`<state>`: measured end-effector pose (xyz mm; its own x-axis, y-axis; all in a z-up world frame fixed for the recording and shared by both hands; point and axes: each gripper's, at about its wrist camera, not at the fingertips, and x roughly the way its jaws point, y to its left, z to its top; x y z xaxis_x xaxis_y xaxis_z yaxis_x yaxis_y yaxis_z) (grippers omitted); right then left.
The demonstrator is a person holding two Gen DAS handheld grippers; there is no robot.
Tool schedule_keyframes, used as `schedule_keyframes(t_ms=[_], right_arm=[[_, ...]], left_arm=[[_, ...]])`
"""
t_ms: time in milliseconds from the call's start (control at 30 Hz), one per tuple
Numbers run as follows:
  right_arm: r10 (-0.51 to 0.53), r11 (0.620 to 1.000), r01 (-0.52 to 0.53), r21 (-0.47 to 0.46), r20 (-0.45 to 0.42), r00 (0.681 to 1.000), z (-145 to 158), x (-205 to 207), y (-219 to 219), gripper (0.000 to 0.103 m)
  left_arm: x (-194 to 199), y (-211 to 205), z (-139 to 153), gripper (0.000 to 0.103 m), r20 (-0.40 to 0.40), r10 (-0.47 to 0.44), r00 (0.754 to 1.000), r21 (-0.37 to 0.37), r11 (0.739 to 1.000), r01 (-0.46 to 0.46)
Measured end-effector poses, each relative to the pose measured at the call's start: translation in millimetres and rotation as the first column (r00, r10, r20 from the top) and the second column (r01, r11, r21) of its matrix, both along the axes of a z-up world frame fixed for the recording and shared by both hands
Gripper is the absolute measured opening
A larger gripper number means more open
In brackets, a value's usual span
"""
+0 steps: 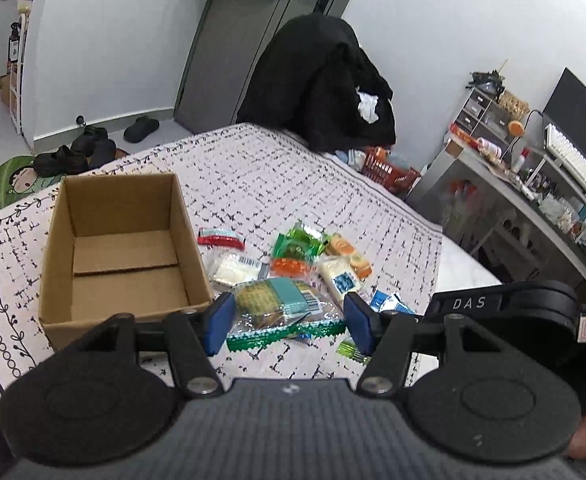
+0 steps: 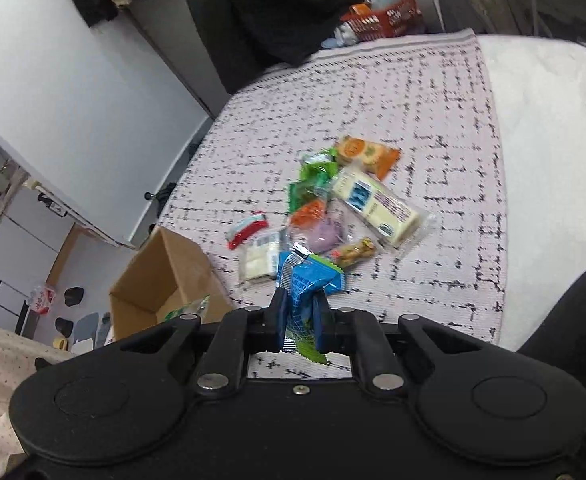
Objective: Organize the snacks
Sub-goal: 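Grasp the green-wrapped round cake with the left gripper while the right gripper holds the blue snack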
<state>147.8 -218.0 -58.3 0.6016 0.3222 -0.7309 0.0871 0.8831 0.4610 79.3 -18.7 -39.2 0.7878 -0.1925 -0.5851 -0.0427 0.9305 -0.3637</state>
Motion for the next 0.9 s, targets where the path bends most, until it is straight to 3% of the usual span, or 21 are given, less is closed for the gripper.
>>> schedule_keyframes(t_ms=[200, 233, 267, 433, 567, 667, 767, 900], right_arm=[[0.035, 0.999, -0.034, -0.014, 0.063, 0.997, 19, -3, 15, 0.013], [0.038, 0.999, -0.037, -0.017, 0.068, 0.997, 21, -2, 18, 0.013], [0.042, 0.999, -0.041, -0.019, 0.073, 0.996, 22, -2, 21, 0.013], [0.061, 0.998, -0.059, -0.023, 0.079, 0.995, 22, 1, 35, 0.013], [0.056, 0.998, -0.054, -0.029, 0.057, 0.997, 14, 4, 41, 0.012], [0.06, 0.998, -0.058, -0.032, 0.05, 0.997, 9, 4, 42, 0.012], [0.055, 0.998, -0.054, -0.028, 0.036, 0.998, 2, 5, 39, 0.012], [0.045, 0.999, -0.045, -0.029, 0.014, 0.999, -6, 7, 31, 0.012]], left_arm=[[-5, 10, 7, 0.058, 0.025, 0.02, 0.999, -0.011, 1.0, -0.02], [-5, 13, 7, 0.033, 0.029, 0.022, 0.999, -0.016, 1.0, -0.022], [-4, 17, 7, 0.027, 0.018, 0.019, 1.0, -0.023, 1.0, -0.018], [1, 30, 2, 0.025, -0.001, 0.047, 0.999, -0.04, 0.998, -0.047], [9, 39, -11, 0.025, -0.062, 0.044, 0.997, -0.078, 0.996, -0.049], [12, 48, -20, 0.033, -0.135, 0.092, 0.987, -0.066, 0.993, -0.101], [13, 47, -32, 0.052, -0.191, 0.108, 0.976, -0.037, 0.992, -0.117], [14, 37, -38, 0.068, -0.213, 0.07, 0.974, -0.032, 0.996, -0.079]])
